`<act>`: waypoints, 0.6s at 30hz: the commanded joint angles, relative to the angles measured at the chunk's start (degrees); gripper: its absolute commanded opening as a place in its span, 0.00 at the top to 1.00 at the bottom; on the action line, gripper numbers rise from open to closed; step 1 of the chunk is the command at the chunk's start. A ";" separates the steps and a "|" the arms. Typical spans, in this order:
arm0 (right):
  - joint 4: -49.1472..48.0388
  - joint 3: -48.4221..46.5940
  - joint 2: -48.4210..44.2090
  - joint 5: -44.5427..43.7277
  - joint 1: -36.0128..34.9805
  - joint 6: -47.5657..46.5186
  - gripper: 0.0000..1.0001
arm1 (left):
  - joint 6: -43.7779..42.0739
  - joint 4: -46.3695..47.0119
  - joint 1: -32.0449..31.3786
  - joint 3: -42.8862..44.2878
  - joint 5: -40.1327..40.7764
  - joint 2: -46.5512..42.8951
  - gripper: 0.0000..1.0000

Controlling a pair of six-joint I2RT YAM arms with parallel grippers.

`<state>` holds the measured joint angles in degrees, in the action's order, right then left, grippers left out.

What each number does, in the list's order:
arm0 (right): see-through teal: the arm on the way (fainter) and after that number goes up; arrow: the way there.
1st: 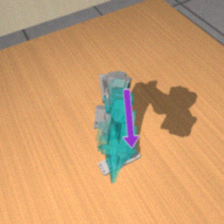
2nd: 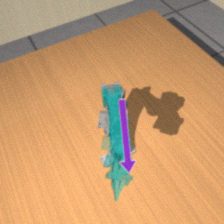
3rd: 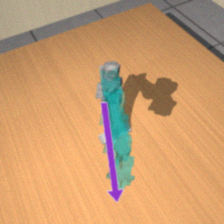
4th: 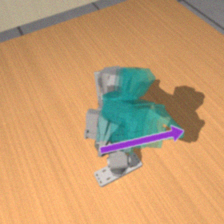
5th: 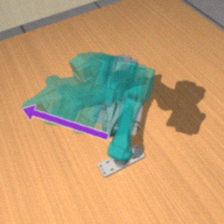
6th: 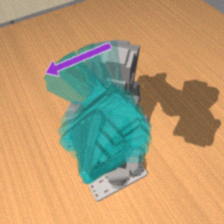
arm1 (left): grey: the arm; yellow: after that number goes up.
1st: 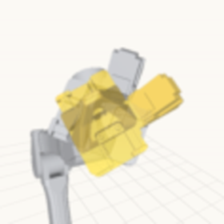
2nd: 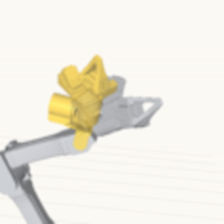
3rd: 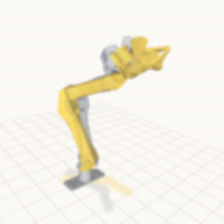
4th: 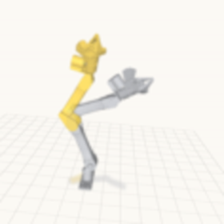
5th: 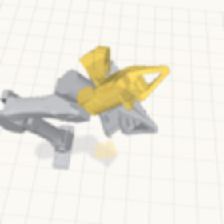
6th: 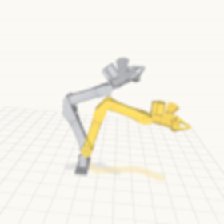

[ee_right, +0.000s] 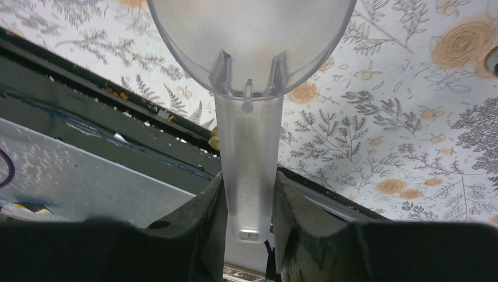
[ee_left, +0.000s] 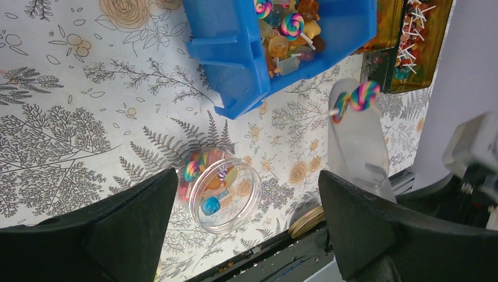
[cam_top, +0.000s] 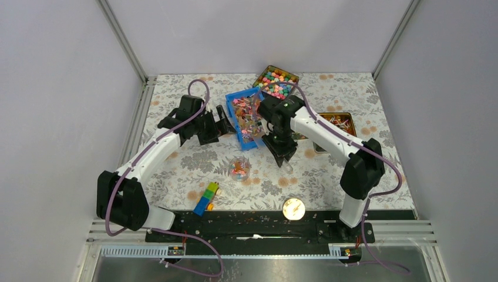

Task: Pack the candies
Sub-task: Place the fake candies in the packing bottle.

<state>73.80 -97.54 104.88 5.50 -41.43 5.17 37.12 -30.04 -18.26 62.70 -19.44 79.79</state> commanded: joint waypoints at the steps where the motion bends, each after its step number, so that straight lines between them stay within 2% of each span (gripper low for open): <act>1: -0.10 2.74 -5.18 0.89 -3.27 -0.86 1.00 | -0.14 1.40 0.07 -0.59 1.16 -2.22 0.08; 11: -0.32 6.21 -8.01 4.00 -7.94 -0.85 1.00 | 0.19 0.96 0.08 -3.22 1.82 -4.78 0.08; 18: 0.05 7.16 -7.67 9.88 -10.17 -1.48 1.00 | 0.07 -0.35 0.07 -4.03 3.37 -6.23 0.08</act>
<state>73.76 -90.70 99.46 10.22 -50.19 4.73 37.15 -30.81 -18.26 59.20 -18.00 76.01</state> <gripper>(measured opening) 0.347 0.920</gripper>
